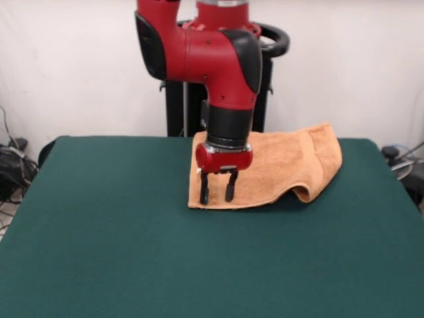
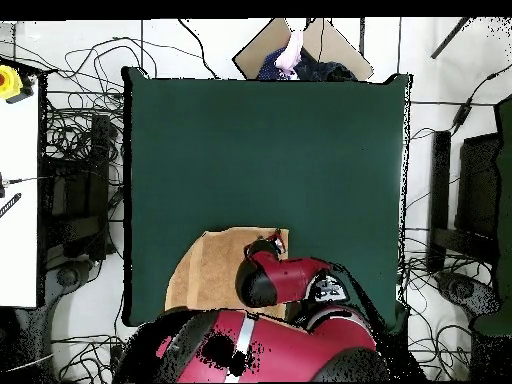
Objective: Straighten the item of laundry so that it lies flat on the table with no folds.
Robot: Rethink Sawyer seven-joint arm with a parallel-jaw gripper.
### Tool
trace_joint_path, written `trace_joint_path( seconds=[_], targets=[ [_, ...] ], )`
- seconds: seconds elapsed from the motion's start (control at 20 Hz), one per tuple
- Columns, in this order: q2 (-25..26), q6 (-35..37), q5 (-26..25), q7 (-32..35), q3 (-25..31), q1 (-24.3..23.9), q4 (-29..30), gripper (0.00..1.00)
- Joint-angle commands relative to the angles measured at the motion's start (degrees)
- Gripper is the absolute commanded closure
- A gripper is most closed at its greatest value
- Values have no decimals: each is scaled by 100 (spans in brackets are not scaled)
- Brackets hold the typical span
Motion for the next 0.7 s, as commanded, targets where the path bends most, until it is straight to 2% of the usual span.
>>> trace_joint_path(
  seconds=[0.05,0.2,0.4,0.7],
  targets=[
    [604,1701,-517,-661,352,-62,-1355,0],
    [480,2119,-786,-806,496,-228,-1470,0],
    [149,2260,-1170,-803,406,-235,-1530,0],
    [-182,2549,-1721,-1042,645,-470,-1616,0]
  ],
)
